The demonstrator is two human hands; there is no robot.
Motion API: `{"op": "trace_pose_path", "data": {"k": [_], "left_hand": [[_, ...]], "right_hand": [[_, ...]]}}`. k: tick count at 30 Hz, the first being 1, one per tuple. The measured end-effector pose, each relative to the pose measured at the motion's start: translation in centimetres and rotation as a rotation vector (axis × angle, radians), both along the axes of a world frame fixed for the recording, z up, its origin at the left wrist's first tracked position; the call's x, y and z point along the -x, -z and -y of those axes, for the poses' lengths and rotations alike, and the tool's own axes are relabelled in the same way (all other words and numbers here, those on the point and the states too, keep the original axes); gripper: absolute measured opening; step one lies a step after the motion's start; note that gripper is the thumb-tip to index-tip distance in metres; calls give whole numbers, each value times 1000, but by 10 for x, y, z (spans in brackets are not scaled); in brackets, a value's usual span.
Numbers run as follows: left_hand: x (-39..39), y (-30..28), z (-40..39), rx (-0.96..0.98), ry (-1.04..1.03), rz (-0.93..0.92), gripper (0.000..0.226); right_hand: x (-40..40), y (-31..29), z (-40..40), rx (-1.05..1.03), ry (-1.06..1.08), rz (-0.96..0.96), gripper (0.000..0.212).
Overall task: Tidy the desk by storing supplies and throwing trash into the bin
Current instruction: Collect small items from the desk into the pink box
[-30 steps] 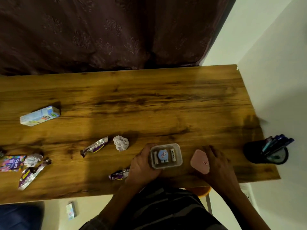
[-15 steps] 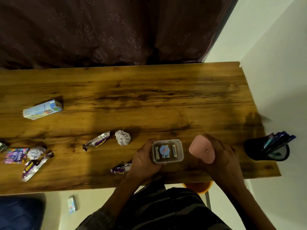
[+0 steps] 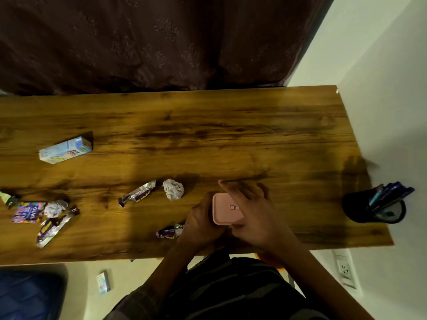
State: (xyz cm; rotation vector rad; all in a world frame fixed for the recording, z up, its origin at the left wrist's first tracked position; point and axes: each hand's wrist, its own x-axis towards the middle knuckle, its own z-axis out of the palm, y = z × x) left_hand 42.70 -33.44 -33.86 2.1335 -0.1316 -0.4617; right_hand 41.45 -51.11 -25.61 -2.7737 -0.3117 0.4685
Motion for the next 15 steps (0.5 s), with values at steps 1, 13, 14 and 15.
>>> {"op": "trace_pose_path", "data": {"k": [1,13,14,15], "left_hand": [[0,0,0,-2,-8,0,70],[6,-8,-9,22,54,9,92],[6,-12,-16,-32,29,12,96],[7,-17,-22,-71,-26,14,90]], "right_hand": [[-2,1,-1,7,-2,-3,105],[6,13,13,-148,131,-1,88],[10,15,20,-232,237,36,80],[15,18,28,-310,348,91,68]]}}
